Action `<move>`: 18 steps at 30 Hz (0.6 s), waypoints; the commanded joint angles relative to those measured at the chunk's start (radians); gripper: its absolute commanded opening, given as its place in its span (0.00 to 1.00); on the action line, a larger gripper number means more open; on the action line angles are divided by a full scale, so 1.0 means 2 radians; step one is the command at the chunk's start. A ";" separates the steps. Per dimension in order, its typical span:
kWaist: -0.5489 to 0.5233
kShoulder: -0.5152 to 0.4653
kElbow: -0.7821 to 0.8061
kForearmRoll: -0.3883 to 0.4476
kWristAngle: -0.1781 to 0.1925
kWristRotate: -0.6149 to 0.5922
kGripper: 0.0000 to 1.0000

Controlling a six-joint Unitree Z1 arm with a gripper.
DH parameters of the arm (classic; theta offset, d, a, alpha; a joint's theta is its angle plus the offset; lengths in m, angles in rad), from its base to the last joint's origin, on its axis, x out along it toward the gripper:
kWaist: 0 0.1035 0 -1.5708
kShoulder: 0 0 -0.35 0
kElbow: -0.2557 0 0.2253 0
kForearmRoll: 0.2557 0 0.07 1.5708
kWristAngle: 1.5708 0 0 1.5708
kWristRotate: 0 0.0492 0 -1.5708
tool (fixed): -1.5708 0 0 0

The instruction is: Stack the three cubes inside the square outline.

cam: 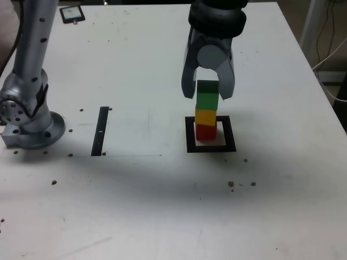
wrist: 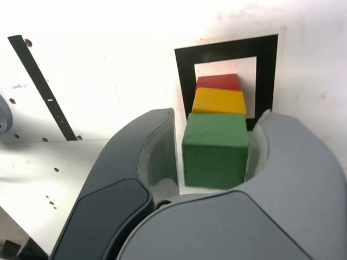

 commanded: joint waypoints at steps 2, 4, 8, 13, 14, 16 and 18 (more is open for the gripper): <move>-0.002 -0.011 0.003 0.003 -0.002 -0.001 0.99; -0.003 -0.018 0.006 0.003 -0.002 -0.002 0.99; -0.005 -0.035 0.015 0.003 -0.001 -0.005 0.99; -0.009 -0.088 0.032 0.012 -0.001 -0.005 0.99; -0.010 -0.111 0.044 0.015 0.000 -0.005 0.99; -0.008 -0.147 0.070 0.018 0.000 -0.005 0.99; -0.004 -0.182 0.104 0.018 -0.002 -0.005 0.99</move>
